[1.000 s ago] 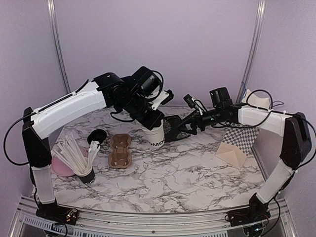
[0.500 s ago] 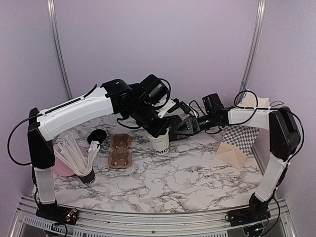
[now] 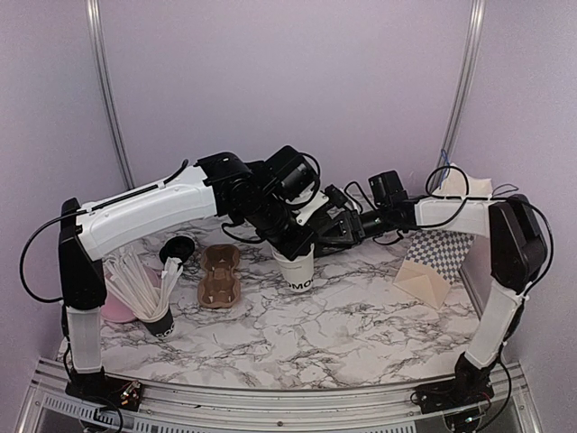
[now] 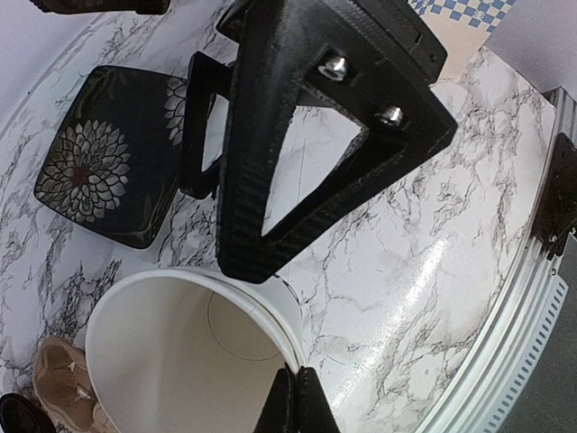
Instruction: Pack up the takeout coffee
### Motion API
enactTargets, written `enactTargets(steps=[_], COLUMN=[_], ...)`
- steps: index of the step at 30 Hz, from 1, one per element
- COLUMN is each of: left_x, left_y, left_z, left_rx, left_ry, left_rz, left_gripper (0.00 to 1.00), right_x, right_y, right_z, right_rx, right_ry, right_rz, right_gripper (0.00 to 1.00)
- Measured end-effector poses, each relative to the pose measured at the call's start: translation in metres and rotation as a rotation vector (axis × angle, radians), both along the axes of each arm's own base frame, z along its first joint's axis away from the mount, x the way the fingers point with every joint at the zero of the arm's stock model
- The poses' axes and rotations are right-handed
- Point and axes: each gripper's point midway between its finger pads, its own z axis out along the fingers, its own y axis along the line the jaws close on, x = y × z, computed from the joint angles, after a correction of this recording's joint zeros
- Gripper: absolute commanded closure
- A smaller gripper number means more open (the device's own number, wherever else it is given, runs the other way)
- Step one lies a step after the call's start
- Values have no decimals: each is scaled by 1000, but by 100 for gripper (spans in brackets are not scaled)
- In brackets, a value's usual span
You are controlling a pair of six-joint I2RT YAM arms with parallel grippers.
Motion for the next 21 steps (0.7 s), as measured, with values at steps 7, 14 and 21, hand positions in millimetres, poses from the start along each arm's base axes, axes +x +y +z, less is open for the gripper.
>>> enactTargets(steps=[7, 14, 21], left_x=[-3, -3, 1], left_y=[-2, -2, -1], left_z=[0, 0, 1], left_rx=[-3, -3, 5], left_ry=[5, -1, -26], left_rz=[3, 9, 24], left_gripper=[100, 100, 100], right_x=[4, 4, 0], right_y=[2, 3, 3], right_z=[-22, -37, -32], right_rx=[-31, -57, -17], right_ry=[51, 87, 111], right_rz=[-9, -13, 12], right_gripper=[12, 11, 6])
